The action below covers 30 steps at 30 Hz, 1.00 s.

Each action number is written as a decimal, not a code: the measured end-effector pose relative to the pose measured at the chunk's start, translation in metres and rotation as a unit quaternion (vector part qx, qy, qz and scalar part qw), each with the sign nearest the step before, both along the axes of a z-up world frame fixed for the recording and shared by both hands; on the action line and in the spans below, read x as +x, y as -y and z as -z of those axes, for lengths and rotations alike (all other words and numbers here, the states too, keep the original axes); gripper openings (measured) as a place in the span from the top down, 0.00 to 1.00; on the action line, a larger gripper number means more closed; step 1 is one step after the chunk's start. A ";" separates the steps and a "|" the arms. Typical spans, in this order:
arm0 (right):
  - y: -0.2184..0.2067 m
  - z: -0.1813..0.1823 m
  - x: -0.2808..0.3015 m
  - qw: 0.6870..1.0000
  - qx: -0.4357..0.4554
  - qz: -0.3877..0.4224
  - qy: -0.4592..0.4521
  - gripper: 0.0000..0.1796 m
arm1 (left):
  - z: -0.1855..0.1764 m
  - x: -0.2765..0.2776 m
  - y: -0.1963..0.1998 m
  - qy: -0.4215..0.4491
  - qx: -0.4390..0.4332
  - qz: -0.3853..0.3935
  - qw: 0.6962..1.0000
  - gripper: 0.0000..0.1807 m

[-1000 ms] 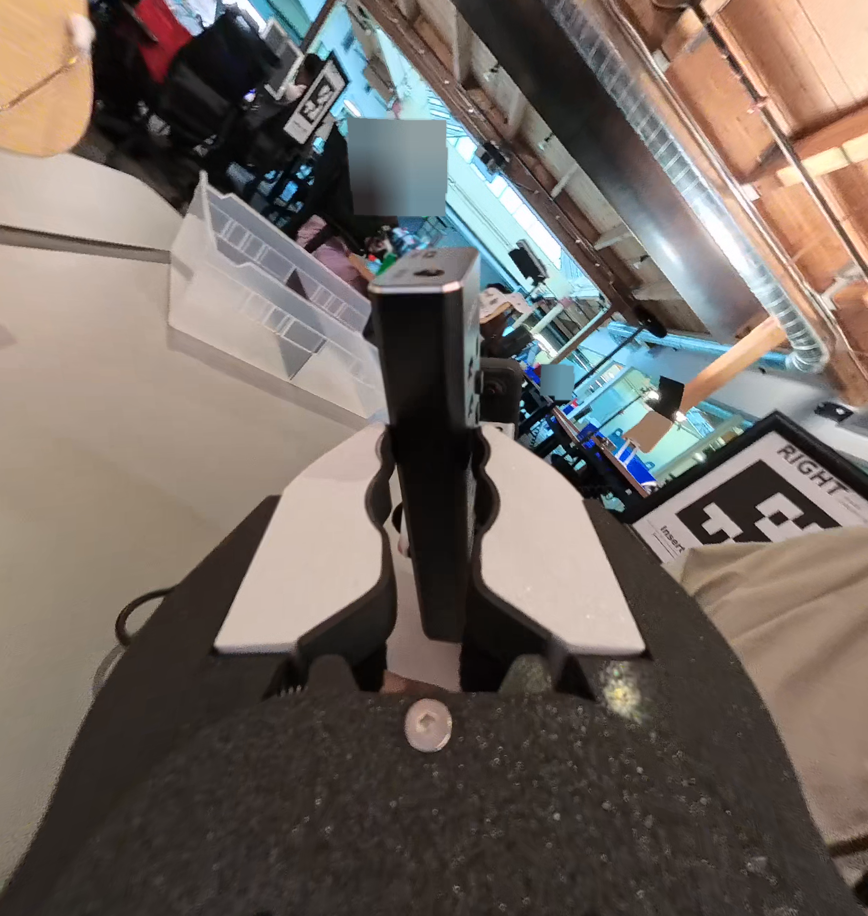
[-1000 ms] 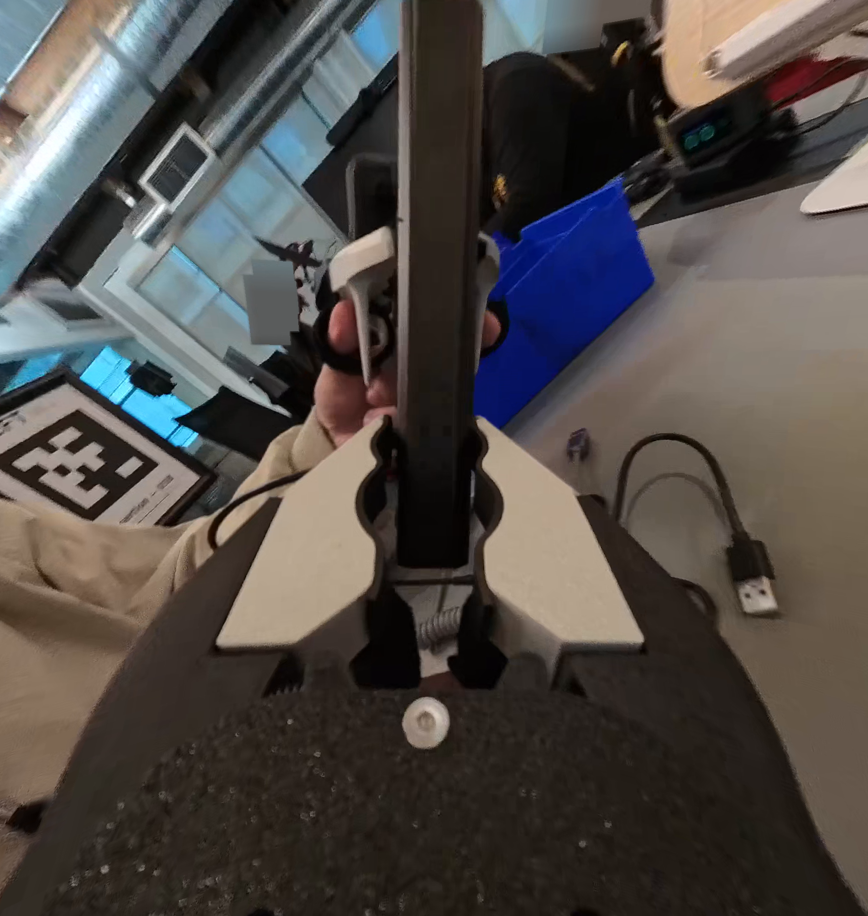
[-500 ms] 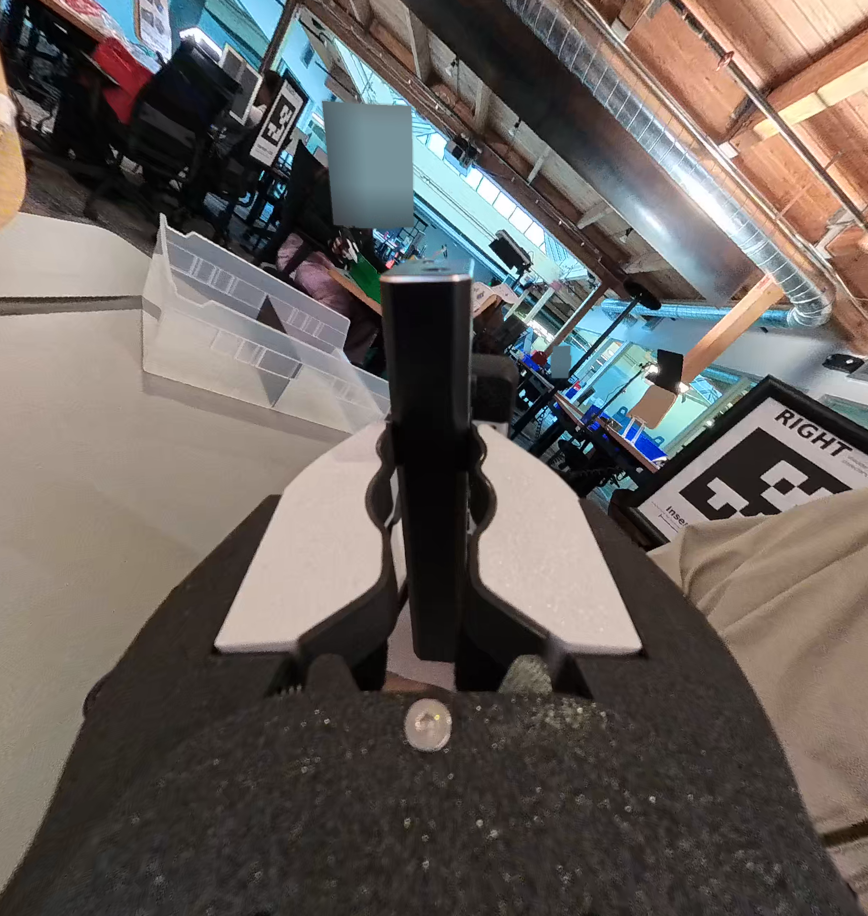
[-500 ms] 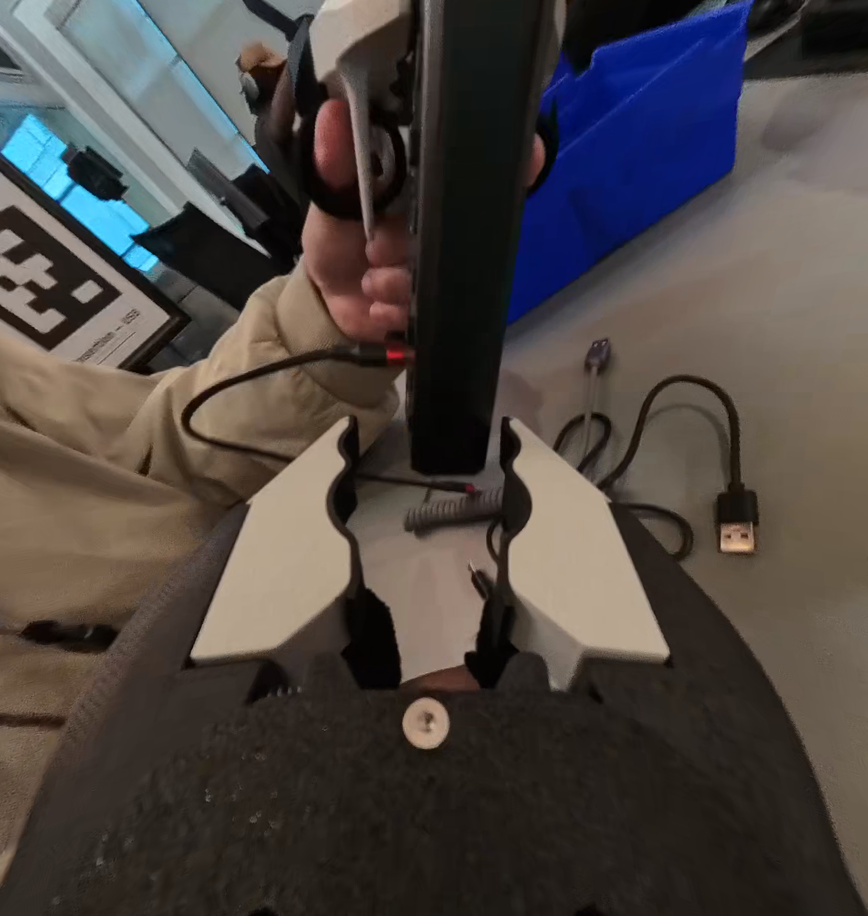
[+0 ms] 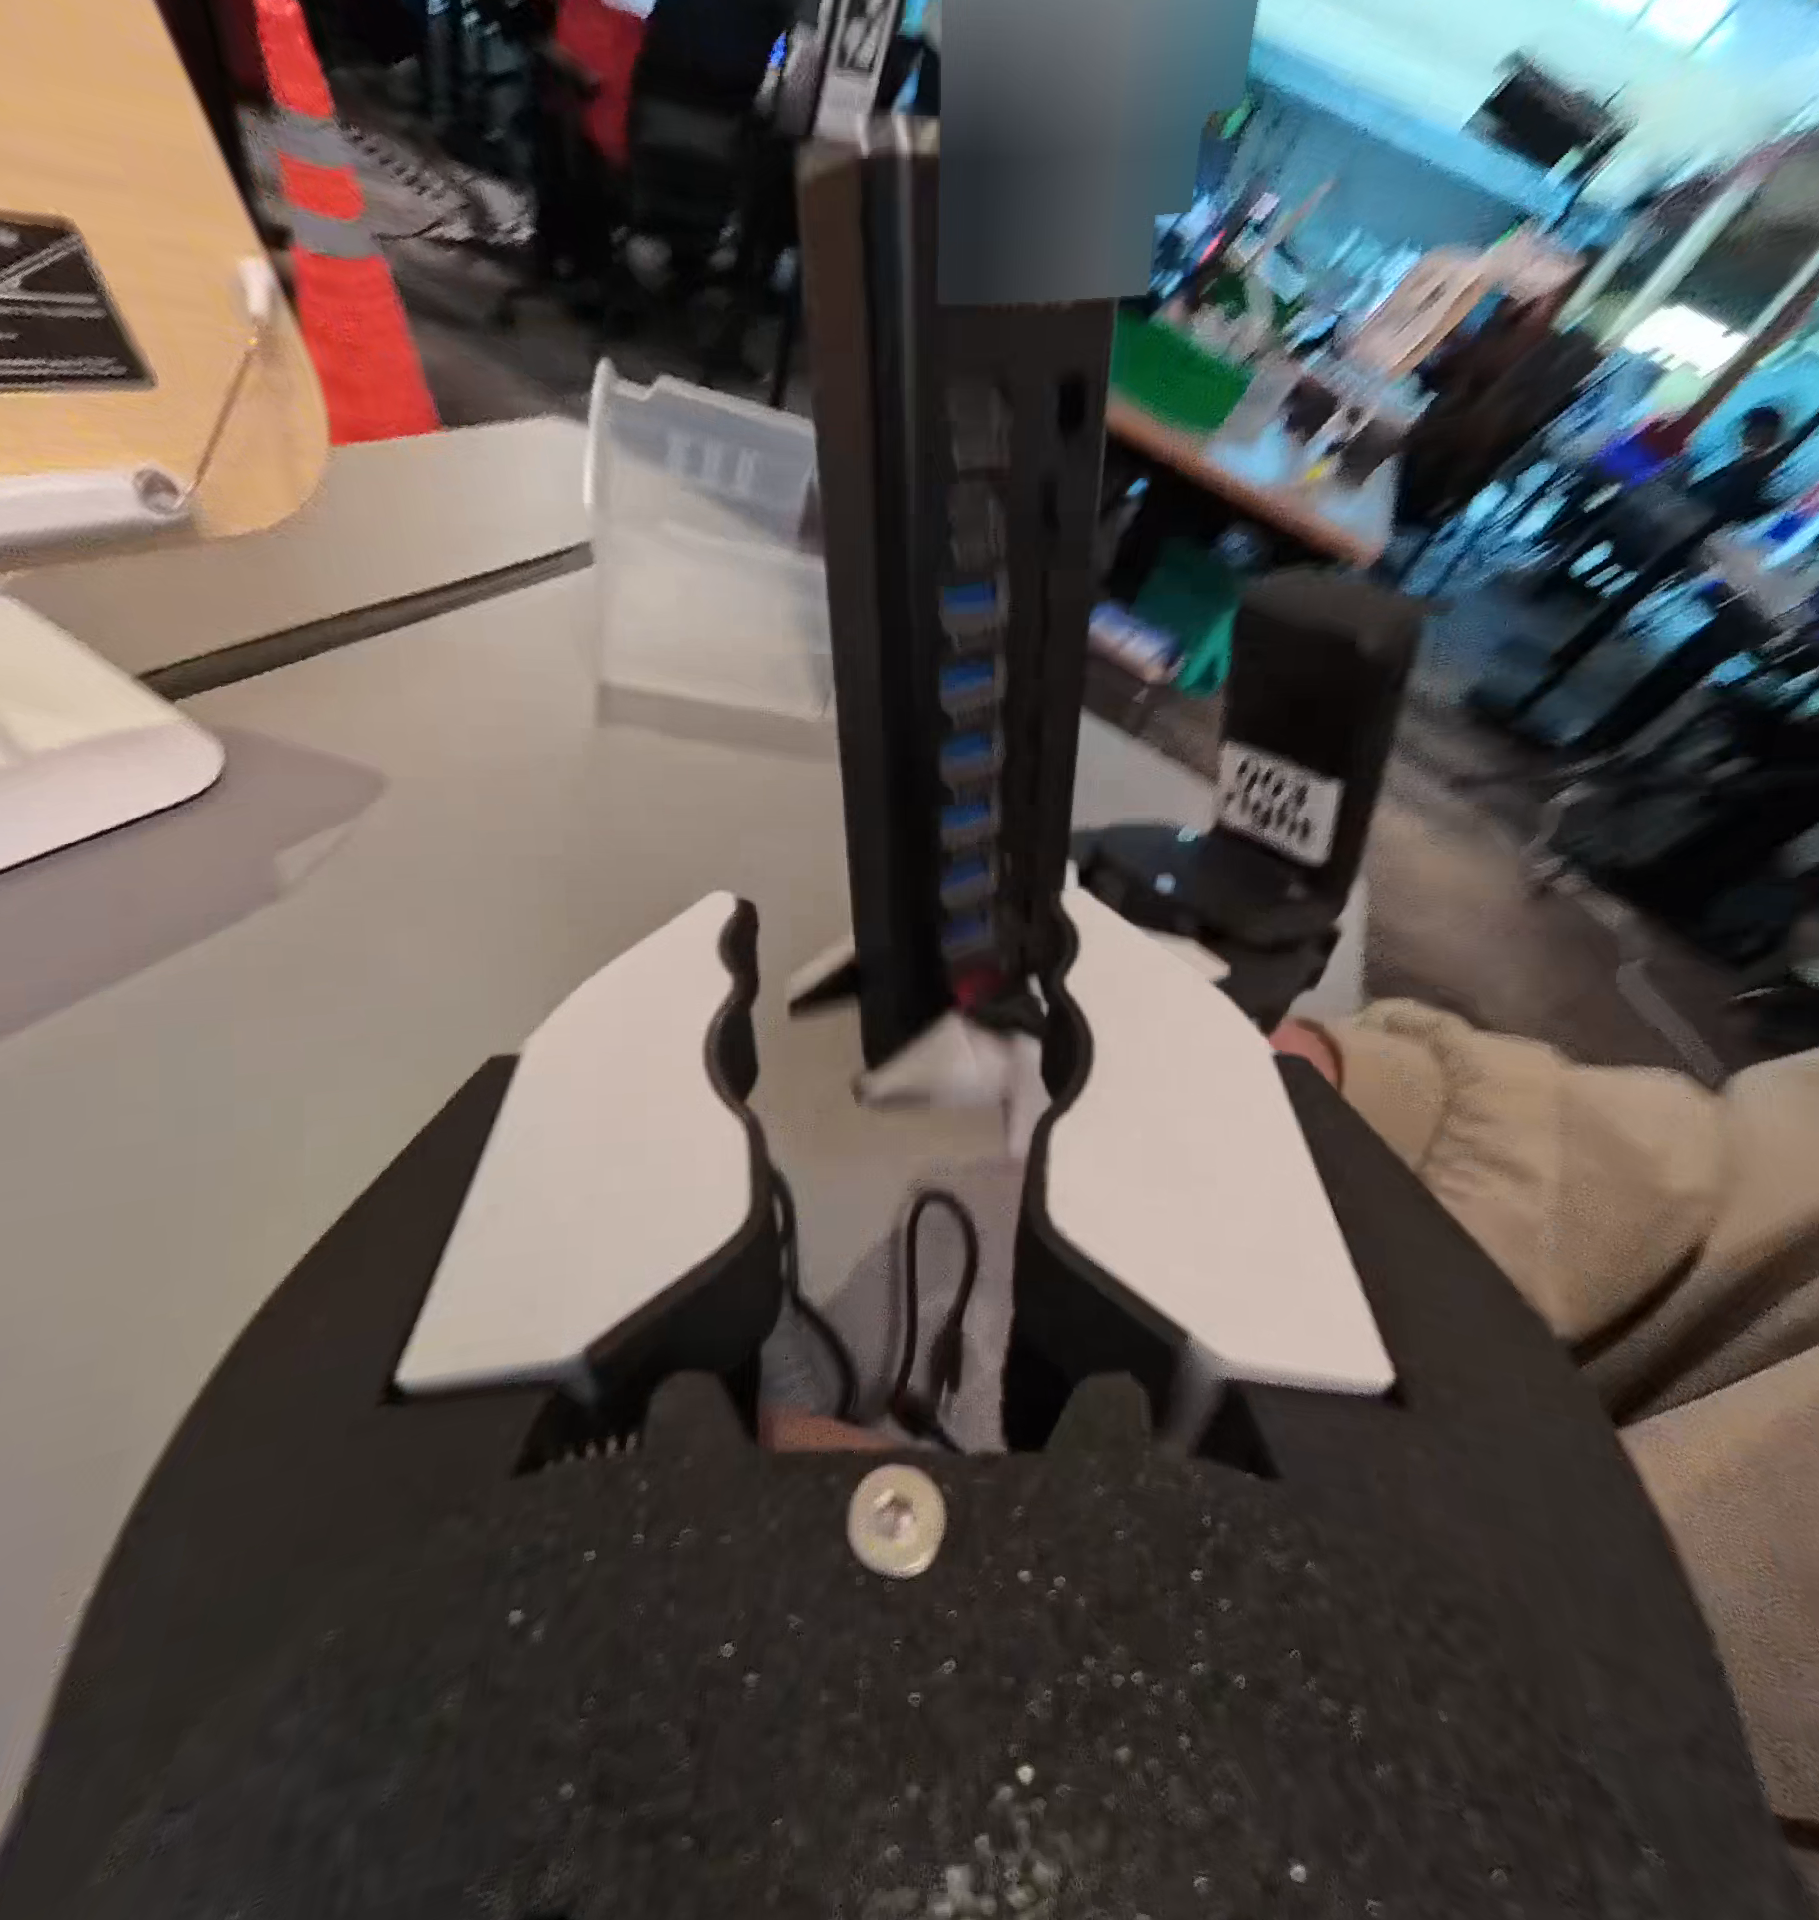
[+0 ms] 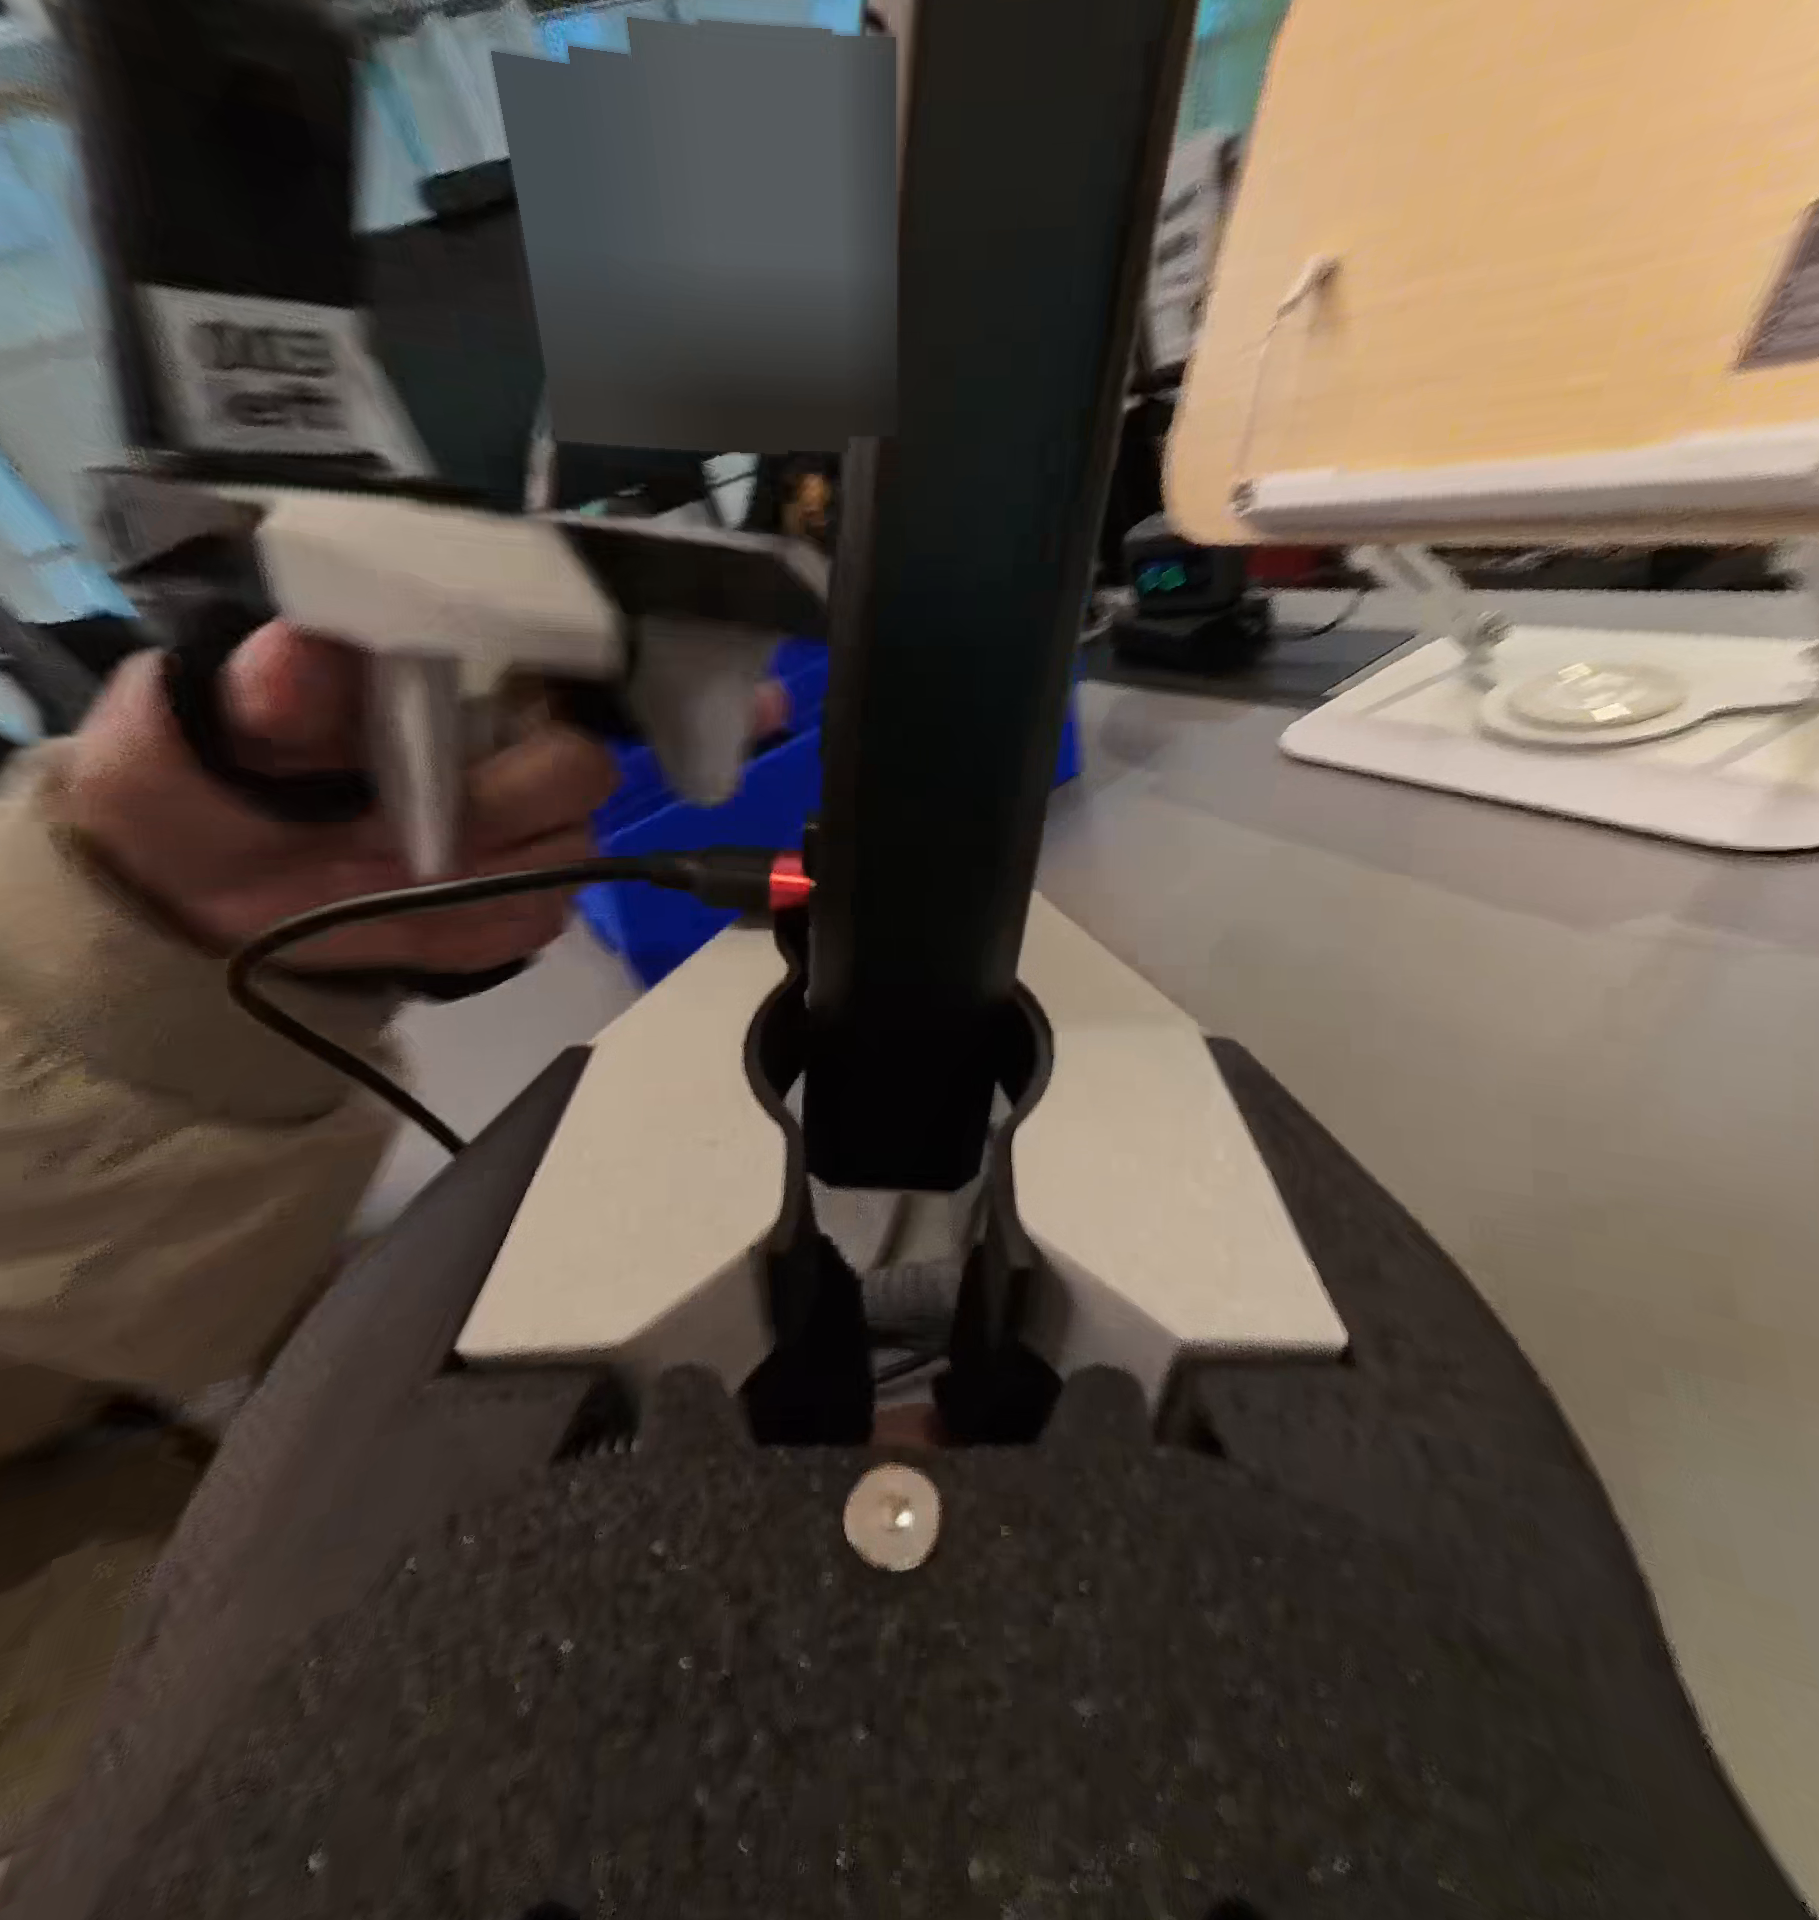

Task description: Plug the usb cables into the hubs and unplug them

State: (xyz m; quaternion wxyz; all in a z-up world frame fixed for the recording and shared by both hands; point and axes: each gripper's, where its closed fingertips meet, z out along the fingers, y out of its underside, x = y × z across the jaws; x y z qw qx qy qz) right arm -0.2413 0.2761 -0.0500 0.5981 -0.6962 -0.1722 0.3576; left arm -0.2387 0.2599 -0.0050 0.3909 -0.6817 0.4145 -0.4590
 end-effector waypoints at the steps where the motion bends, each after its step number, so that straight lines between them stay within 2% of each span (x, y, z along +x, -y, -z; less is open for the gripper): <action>1: -0.004 0.001 0.006 0.999 0.014 0.032 0.022 0.84 | 0.006 -0.001 0.008 -0.023 0.012 -0.006 1.000 0.75; 4: -0.007 0.000 0.010 0.993 0.052 0.078 0.070 0.84 | 0.017 0.003 0.024 -0.059 0.037 -0.019 0.997 0.79; 9: -0.007 -0.002 0.011 0.984 0.071 0.120 0.107 0.84 | 0.023 0.011 0.029 -0.051 0.018 -0.029 0.998 0.80; 11: -0.006 -0.003 0.010 0.985 0.074 0.118 0.104 0.84 | 0.022 0.009 0.022 -0.044 0.026 -0.055 0.997 0.92; 17: -0.005 -0.005 0.013 0.982 0.083 0.130 0.111 0.84 | 0.023 0.011 0.024 -0.049 0.036 -0.067 0.996 0.92; 23: -0.004 -0.010 0.016 0.971 0.109 0.155 0.145 0.84 | 0.027 0.013 0.024 -0.047 0.012 -0.058 0.997 0.86; 25: -0.003 -0.011 0.018 0.968 0.115 0.162 0.152 0.84 | 0.027 0.013 0.026 -0.057 0.030 -0.054 0.996 0.92; 30: -0.005 -0.009 0.016 0.978 0.081 0.153 0.114 0.84 | 0.026 0.012 0.023 -0.083 0.076 -0.090 0.990 0.92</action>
